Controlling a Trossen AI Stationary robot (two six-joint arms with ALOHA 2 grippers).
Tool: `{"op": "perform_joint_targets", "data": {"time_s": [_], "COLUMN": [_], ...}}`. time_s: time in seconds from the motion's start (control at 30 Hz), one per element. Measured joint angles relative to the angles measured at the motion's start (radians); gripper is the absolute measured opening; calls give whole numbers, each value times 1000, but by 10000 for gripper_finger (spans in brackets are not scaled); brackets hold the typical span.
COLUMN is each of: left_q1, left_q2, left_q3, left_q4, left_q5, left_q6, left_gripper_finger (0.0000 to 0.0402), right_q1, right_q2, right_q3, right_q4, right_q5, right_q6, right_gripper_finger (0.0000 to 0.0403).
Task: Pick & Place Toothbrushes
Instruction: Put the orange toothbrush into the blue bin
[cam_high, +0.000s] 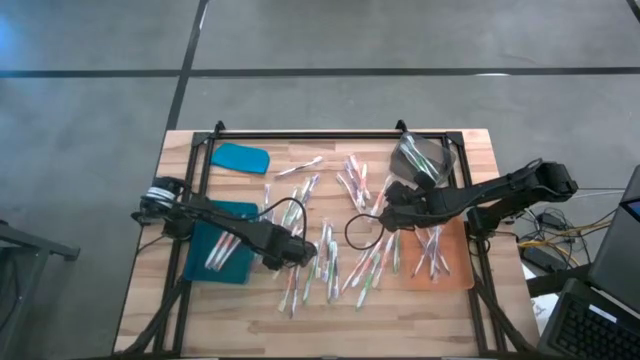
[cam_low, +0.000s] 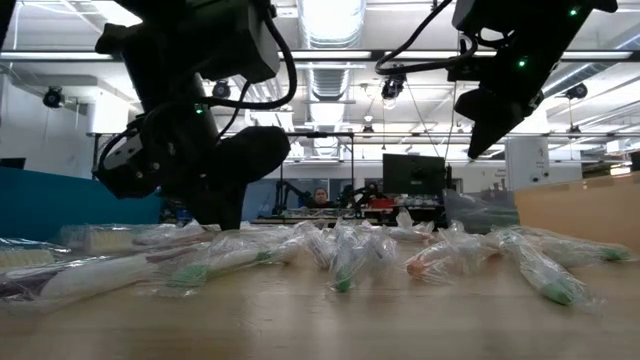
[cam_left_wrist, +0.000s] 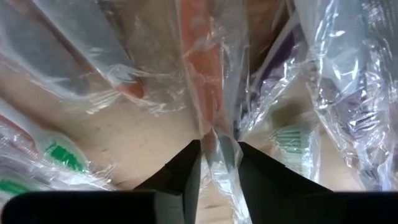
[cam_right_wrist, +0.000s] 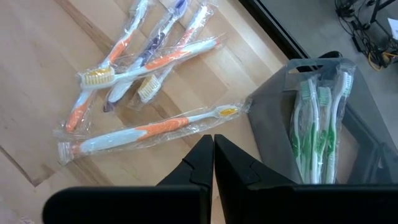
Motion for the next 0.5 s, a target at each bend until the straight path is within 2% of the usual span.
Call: {"op": "perform_joint_targets", "data": {"time_s": [0.27, 0.5], "left_q1": [0, 0], "left_q2": [0, 0], "left_q3": [0, 1], "left_q4": [1, 1], "left_q5": [-11, -15], "left_q6": [7, 7], "left_gripper_finger": [52, 35], "right_q1": [0, 0], "right_q2": [0, 0], "right_q3": [0, 0], "right_q4": [0, 0], "right_q5": [0, 0], "right_q6": [0, 0], "right_gripper_finger": [8, 8]}}
